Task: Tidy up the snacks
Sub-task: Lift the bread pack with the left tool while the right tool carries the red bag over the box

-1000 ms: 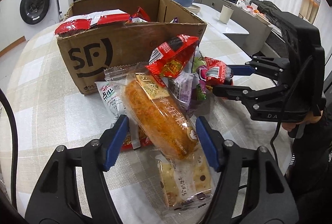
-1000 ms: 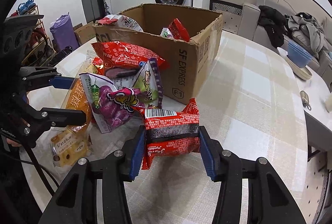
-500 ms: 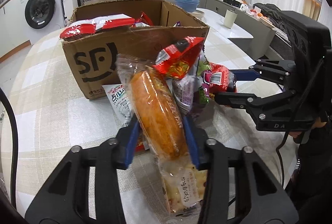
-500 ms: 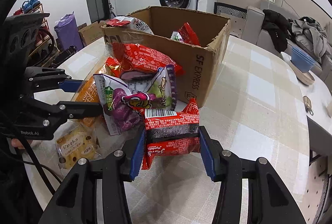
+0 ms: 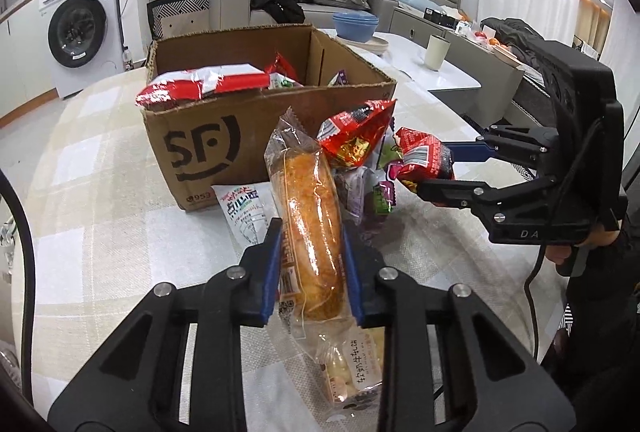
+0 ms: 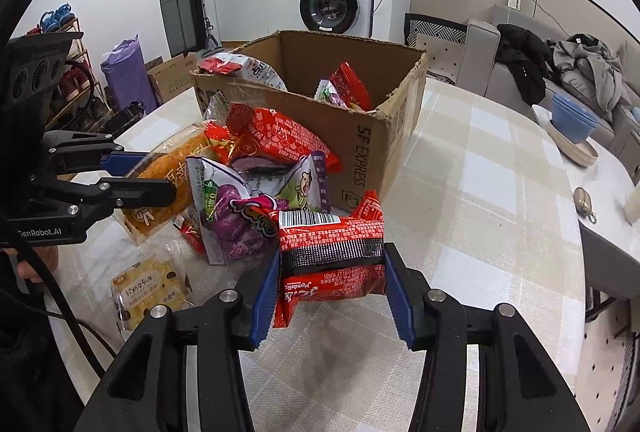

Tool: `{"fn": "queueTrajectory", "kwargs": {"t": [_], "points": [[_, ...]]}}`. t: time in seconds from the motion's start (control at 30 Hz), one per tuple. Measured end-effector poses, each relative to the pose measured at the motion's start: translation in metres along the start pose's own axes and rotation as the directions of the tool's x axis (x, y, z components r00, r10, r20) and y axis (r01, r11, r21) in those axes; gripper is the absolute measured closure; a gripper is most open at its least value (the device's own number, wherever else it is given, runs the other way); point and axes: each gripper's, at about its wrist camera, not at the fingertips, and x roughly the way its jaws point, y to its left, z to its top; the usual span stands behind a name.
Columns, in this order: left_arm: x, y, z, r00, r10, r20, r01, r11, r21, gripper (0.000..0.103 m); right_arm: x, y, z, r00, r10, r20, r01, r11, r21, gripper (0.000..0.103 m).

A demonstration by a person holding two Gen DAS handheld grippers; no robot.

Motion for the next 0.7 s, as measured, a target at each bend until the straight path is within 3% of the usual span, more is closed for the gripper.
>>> {"fn": "queueTrajectory", "kwargs": {"t": [0.7], "points": [[-0.086, 0.043, 0.004, 0.989, 0.052, 0.142, -0.046, 0.998, -0.049, 0.079, -0.036, -0.005, 0.01, 0.991, 0.001, 0.136, -0.006, 0.999, 0.037, 0.053]]}}
